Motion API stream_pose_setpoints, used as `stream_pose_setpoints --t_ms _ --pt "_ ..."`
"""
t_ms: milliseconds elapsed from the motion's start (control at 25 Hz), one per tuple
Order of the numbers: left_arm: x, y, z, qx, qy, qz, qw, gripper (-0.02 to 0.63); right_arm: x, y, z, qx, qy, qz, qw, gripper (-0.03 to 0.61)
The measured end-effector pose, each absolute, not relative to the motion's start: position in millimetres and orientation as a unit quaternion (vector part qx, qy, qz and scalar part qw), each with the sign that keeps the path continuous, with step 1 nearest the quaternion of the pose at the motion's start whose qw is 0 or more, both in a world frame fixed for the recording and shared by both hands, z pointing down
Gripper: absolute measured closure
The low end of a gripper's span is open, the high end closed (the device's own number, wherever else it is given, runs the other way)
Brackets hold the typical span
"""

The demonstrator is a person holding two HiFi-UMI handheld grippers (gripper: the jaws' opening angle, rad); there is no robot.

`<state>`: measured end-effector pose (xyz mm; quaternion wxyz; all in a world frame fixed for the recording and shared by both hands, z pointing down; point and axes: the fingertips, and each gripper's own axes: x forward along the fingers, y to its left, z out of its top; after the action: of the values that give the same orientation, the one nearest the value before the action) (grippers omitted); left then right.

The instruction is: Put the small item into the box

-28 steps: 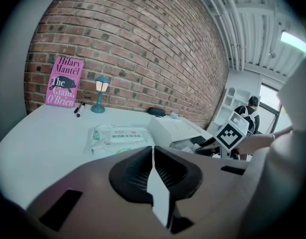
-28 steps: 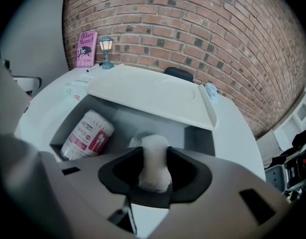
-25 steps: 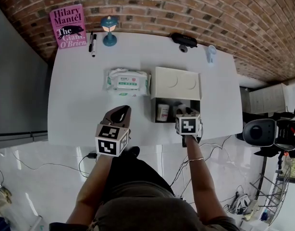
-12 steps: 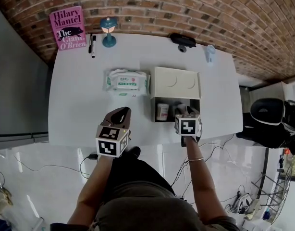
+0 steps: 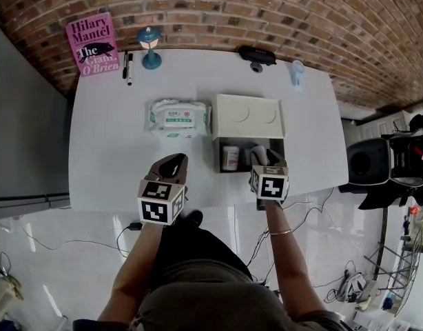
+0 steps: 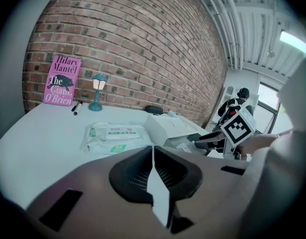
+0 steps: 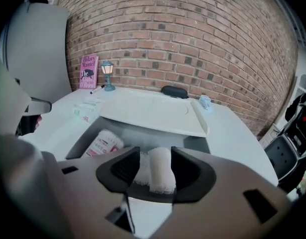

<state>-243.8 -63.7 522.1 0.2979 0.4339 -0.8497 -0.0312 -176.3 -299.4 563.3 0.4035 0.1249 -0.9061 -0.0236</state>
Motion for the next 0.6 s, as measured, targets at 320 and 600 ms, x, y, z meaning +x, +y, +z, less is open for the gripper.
stream_pose_setpoints --t_ms 320,600 --pt "-242.0 -70.2 518.5 0.442 -0.848 -0.029 0.292 0.583 -170.5 -292.0 539.6 0.131 -0.928 0.022 0.347 0.414" --pt "-237.9 -79.5 511.6 0.455 -0.844 -0.017 0.284 0.583 -154.2 -285.2 524.2 0.144 -0.939 0.084 0.300 0.465"
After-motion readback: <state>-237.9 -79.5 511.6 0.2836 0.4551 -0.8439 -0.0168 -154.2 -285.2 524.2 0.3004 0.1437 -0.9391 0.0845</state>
